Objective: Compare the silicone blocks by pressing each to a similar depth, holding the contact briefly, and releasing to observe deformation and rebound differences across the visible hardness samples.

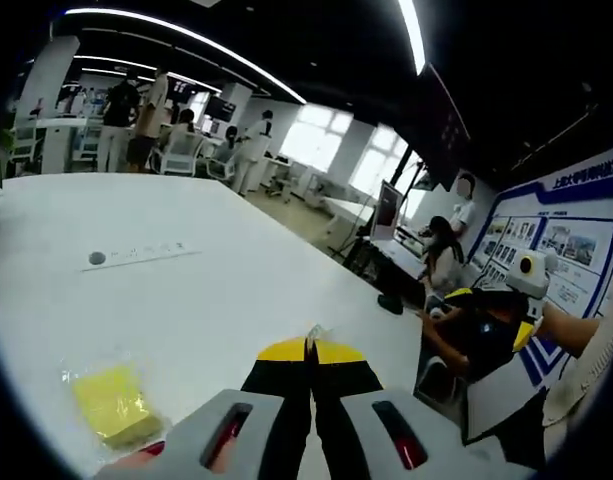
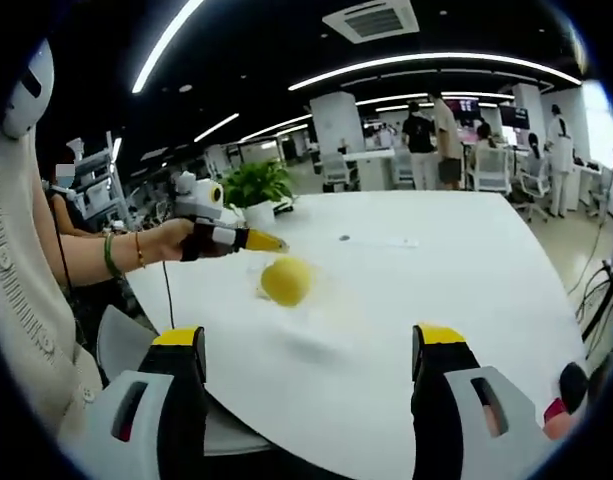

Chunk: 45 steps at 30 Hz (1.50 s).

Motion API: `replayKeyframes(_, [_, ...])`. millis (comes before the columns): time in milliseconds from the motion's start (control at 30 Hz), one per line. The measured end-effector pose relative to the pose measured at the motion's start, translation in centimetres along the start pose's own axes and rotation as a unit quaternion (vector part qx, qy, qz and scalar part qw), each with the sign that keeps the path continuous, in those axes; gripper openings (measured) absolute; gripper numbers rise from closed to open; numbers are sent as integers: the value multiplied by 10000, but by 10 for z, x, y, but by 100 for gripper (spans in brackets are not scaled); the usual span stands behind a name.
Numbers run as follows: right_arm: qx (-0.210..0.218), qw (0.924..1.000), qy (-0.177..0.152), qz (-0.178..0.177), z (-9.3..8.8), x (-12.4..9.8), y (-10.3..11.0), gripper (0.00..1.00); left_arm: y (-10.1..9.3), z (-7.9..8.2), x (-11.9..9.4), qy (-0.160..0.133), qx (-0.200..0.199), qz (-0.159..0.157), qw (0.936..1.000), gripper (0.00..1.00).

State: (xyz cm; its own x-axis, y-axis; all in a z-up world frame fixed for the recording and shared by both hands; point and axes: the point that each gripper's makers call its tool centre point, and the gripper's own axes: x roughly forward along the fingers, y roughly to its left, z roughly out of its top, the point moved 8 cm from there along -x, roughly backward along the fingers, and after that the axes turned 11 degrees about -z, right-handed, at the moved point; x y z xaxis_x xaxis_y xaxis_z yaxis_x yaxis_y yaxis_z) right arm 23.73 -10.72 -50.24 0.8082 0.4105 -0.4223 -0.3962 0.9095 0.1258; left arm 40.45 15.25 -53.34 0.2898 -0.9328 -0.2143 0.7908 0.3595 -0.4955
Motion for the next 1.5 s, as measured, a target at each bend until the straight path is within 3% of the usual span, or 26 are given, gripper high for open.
replayKeyframes(233, [184,9993,153,-272,-8,-7,-11,79,18,-2,34,73,-71,-245,9996,0])
replayKeyframes(400, [291,9984,248,-405,-14,-7,-17,78,35,-8,53,134,-175,-251,9994,0])
replayKeyframes(467, [309,9982,272,-446,-15,-6,-17,78,45,-8,57,6,-407,-251,9989,0])
replayKeyframes(633, [319,9973,346,-570,-19,-6,-21,78,71,-9,62,-133,-519,29,9986,0])
replayKeyframes(767, [327,9966,399,-635,-19,-4,-24,78,93,-13,60,-393,-841,274,9953,0])
replayKeyframes(900, [308,9965,478,-616,-19,1,-24,77,112,-21,60,-572,-1125,527,9906,0])
replayKeyframes(967, [319,9965,502,-580,-18,3,-23,77,123,-29,60,-735,-1425,737,9843,0])
replayKeyframes(1100, [315,9967,541,-525,-19,4,-20,77,140,-43,63,-659,-1524,983,9812,0])
replayKeyframes(1167, [346,9966,540,-510,-18,3,-19,77,144,-43,65,-793,-1685,968,9777,0])
replayKeyframes(1333, [356,9961,624,-507,-21,4,-19,75,157,-47,74,-542,-1556,1098,9802,0])
replayKeyframes(1500, [381,9961,593,-533,-21,4,-20,74,173,-61,75,50,-1504,1510,9770,0])
